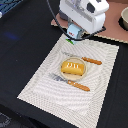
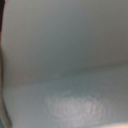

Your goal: Interact with the objects in diverse but meaningful ways.

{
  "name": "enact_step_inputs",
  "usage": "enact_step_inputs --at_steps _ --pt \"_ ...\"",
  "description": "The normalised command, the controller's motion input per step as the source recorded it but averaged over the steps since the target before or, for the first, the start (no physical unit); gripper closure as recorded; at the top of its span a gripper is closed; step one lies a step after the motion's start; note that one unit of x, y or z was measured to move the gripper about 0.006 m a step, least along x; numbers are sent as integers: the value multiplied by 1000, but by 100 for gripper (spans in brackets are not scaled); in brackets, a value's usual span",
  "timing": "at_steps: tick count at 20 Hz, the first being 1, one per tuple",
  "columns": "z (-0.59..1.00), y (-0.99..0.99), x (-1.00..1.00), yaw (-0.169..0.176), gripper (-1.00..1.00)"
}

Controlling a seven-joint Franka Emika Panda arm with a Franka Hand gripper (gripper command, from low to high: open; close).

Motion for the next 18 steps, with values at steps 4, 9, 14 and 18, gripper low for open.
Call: enact_step_inputs --at_steps 4,9,14,18 --pt "-421 186 -780 -78 100" --pt "-478 159 -687 -118 100" --pt "-446 46 -623 -152 100" --pt "-311 6 -602 -139 100"
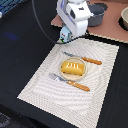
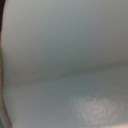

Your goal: Interact with the objects in diverse but meaningful ways.

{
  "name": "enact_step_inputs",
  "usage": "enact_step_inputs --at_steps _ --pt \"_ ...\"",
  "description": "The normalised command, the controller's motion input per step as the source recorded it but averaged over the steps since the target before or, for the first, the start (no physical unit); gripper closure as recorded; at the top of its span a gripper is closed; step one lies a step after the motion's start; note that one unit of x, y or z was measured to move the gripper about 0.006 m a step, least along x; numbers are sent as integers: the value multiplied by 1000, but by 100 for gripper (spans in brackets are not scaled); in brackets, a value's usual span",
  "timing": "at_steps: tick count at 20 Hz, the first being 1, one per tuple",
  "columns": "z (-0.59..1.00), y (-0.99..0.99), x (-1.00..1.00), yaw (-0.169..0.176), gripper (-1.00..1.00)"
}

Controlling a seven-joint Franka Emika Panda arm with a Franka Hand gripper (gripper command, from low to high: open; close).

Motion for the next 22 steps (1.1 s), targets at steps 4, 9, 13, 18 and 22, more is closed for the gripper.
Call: enact_step_inputs --at_steps 4,9,13,18,22 --pt "-122 -111 -206 -125 100" --pt "-177 -25 -293 -92 100" --pt "-10 0 -343 -47 -100" --pt "487 0 -271 -23 -100" --pt "545 0 -314 -5 -100"
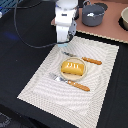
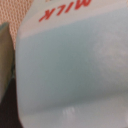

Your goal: Interact with the objects in diverse but meaningful ways.

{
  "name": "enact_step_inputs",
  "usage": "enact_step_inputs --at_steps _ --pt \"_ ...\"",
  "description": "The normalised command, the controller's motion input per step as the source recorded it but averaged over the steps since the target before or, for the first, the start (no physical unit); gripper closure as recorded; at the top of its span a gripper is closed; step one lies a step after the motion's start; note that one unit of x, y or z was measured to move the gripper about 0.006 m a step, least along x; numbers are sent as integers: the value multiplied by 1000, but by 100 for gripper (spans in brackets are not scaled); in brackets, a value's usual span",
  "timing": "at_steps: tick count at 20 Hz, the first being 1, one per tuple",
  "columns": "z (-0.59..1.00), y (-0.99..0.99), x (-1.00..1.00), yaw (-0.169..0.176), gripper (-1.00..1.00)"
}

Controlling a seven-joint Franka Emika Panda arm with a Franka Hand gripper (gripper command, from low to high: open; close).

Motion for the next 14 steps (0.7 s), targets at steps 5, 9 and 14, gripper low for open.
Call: enact_step_inputs --at_steps 5,9,14 --pt "506 58 -294 -20 -100" --pt "528 262 -60 -70 -100" --pt "692 292 231 -94 -100"
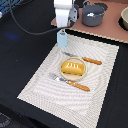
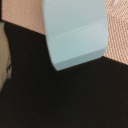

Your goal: Interact with the objects in diverse but meaningful ways.

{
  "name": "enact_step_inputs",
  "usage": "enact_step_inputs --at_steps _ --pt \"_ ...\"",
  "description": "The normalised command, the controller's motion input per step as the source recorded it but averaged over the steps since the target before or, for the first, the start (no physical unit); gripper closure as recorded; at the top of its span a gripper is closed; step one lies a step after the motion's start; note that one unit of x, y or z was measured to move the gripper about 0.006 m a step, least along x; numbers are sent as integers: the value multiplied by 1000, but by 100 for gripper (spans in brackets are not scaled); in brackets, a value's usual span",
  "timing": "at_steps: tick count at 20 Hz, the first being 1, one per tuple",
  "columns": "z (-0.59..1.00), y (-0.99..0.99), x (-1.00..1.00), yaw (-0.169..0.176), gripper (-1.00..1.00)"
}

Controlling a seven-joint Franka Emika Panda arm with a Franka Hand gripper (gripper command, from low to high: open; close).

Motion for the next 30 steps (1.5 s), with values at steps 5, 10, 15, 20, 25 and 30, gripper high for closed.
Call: enact_step_inputs --at_steps 5,10,15,20,25,30 --pt "576 202 411 -170 -100" --pt "231 204 338 -132 -100" --pt "90 201 393 -99 -100" --pt "28 341 353 -55 -100" --pt "164 423 393 -33 -100" --pt "315 519 559 -52 -100"
